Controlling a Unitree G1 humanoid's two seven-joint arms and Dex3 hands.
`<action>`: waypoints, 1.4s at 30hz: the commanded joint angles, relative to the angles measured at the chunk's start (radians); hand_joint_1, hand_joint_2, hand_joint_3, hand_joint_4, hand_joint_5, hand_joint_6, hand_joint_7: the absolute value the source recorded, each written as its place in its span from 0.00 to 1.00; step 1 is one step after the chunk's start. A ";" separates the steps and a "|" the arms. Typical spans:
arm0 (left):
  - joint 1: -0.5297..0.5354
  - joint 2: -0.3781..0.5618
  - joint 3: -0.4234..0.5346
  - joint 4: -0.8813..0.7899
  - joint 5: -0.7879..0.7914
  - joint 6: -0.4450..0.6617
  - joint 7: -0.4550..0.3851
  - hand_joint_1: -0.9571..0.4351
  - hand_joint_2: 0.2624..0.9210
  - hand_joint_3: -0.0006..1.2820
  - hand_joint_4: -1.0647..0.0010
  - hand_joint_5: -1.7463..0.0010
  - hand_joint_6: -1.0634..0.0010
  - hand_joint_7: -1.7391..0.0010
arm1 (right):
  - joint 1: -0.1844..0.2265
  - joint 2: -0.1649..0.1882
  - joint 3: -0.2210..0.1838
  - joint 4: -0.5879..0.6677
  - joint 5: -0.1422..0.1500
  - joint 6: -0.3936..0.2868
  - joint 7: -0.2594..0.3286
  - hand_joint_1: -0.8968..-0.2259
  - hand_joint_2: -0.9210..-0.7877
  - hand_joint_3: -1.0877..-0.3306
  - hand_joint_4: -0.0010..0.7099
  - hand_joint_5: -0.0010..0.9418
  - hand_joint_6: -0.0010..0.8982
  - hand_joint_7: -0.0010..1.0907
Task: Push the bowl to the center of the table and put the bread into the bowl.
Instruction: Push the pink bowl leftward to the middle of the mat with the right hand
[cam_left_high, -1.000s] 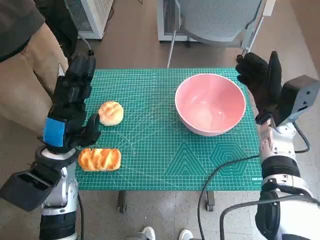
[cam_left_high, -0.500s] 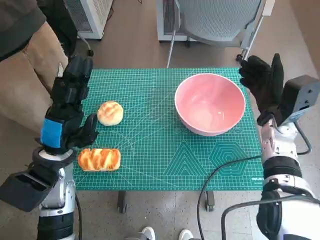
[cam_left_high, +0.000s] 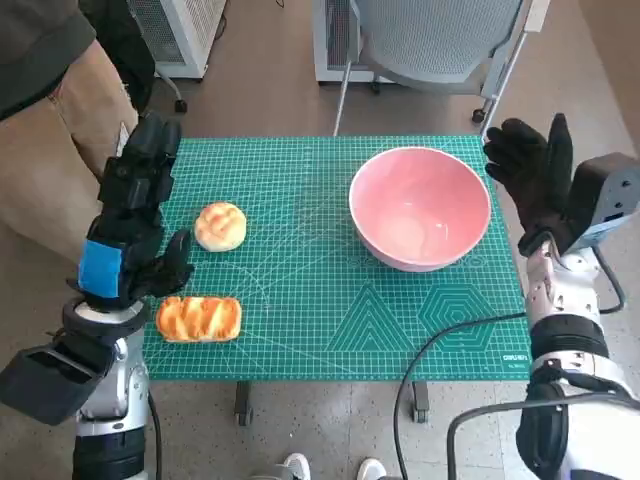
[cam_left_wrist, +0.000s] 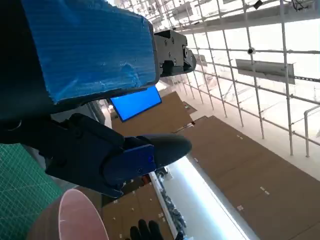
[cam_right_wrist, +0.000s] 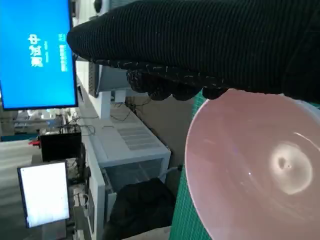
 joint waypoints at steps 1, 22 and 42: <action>0.017 0.010 0.010 -0.017 -0.005 -0.009 0.000 0.15 1.00 0.51 1.00 0.91 1.00 0.83 | 0.042 0.011 -0.013 0.018 -0.007 0.029 -0.011 0.45 0.00 0.48 0.15 0.01 0.20 0.02; 0.038 0.017 0.018 -0.039 -0.006 0.006 0.004 0.15 1.00 0.50 1.00 0.91 1.00 0.83 | 0.072 0.065 -0.014 0.020 -0.023 0.035 -0.018 0.42 0.00 0.49 0.15 0.00 0.20 0.01; 0.046 0.016 0.025 -0.045 -0.003 0.010 0.007 0.14 1.00 0.50 0.99 0.91 1.00 0.83 | 0.071 0.119 -0.004 0.017 -0.032 0.016 0.016 0.41 0.00 0.48 0.16 0.00 0.20 0.01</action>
